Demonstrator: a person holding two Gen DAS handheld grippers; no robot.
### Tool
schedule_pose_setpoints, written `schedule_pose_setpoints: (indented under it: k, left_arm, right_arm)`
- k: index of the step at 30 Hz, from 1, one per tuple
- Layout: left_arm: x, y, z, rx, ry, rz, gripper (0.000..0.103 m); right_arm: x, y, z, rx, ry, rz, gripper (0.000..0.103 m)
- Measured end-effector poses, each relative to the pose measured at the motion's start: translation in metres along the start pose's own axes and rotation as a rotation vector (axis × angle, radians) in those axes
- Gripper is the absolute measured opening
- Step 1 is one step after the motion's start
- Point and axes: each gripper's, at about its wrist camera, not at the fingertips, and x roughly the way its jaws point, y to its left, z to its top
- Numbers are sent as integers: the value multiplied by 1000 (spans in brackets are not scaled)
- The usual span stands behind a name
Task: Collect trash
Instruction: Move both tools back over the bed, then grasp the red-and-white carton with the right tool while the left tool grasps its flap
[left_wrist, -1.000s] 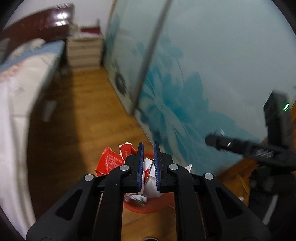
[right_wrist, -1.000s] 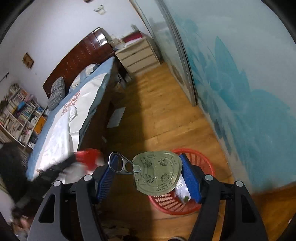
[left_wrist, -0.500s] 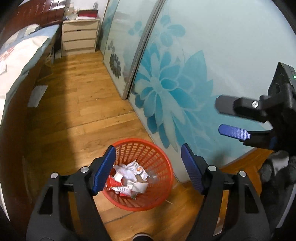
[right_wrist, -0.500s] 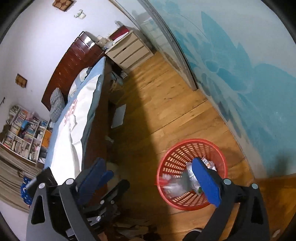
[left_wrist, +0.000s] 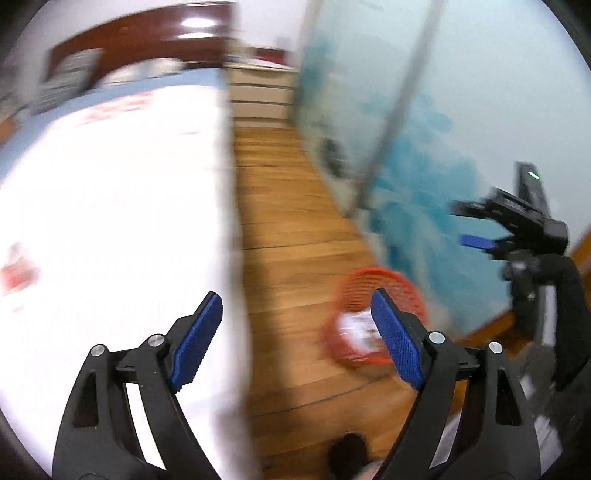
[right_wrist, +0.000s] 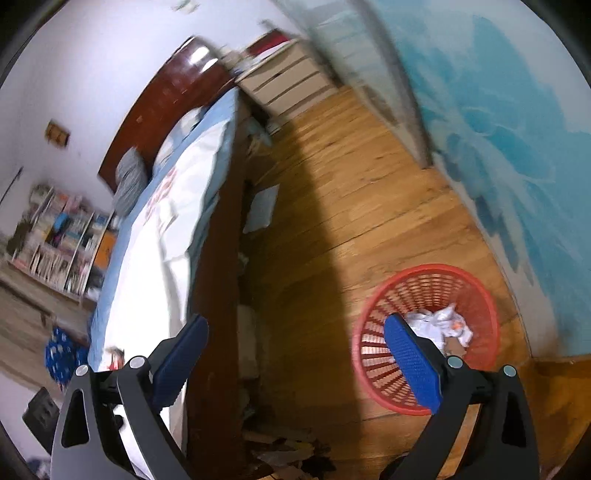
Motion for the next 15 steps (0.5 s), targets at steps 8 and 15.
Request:
schedule_pose_setpoints:
  k: [8, 15]
  left_arm:
    - [-101, 209, -40, -491, -106, 227, 87]
    - [-64, 278, -48, -667, -21, 115, 87]
  right_arm:
    - [36, 121, -32, -263, 41, 59, 95]
    - [83, 254, -49, -437, 148, 170, 91]
